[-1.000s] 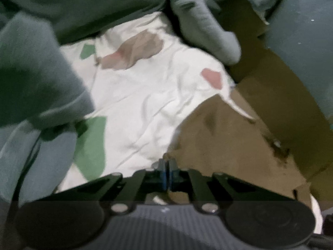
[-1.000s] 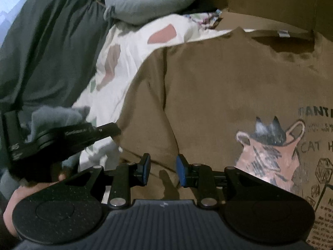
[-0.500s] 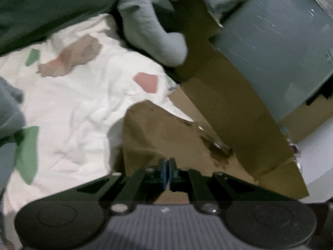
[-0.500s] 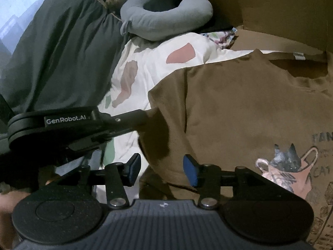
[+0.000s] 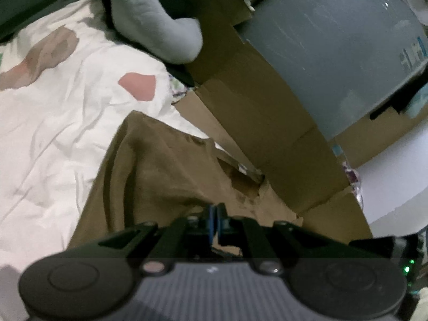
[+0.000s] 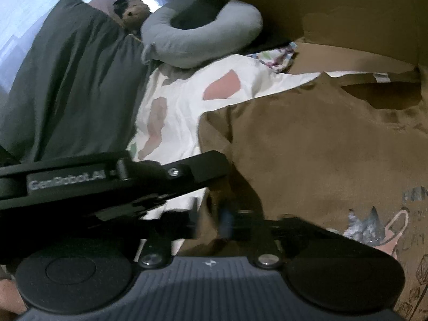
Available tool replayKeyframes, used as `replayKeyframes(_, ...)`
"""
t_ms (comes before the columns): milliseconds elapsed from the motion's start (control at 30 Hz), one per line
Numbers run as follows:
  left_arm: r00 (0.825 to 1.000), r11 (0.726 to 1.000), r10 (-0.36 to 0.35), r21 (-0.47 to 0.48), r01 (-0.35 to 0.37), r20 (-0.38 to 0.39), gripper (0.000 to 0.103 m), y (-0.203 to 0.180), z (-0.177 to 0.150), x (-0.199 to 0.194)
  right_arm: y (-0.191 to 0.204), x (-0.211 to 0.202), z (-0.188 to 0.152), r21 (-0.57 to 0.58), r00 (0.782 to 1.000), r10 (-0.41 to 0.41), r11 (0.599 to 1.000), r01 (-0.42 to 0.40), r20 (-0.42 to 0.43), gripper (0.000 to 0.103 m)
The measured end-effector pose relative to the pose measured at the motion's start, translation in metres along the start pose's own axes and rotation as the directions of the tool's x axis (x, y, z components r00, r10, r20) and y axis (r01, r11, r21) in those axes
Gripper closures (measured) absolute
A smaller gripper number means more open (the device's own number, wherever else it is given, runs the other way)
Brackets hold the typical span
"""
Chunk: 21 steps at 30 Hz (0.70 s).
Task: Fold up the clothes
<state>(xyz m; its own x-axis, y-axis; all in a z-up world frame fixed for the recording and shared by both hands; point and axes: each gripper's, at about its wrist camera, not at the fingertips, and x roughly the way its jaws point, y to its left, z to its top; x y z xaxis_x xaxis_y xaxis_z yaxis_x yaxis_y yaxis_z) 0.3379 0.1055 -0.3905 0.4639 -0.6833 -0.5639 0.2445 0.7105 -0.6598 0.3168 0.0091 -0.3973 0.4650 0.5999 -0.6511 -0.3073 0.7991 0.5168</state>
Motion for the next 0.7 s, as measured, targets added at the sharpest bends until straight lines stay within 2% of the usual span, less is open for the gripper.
replayKeyframes(100,1.0,1.0,0.017,0.011,-0.017,0.011,0.094,0.002,0.007,0.002,-0.009,0.001,0.003,0.027,1.0,-0.006,1.0,0.006,0.009,0.101)
replayKeyframes(167,0.999,0.999,0.033,0.023,-0.034,0.022,0.083,0.004,0.013,0.002,-0.013,0.0,0.005,0.038,1.0,-0.009,0.999,0.008,0.015,0.101)
replayKeyframes(500,0.982,0.98,0.178,0.082,-0.182,0.061,0.082,0.025,0.049,-0.001,-0.039,-0.001,0.011,0.095,0.999,-0.03,0.995,0.028,0.019,0.101)
replayKeyframes(700,0.968,0.965,0.239,0.09,-0.246,0.077,0.072,0.032,0.067,0.009,-0.056,0.005,0.014,0.143,0.996,-0.087,0.986,0.086,-0.002,0.101)
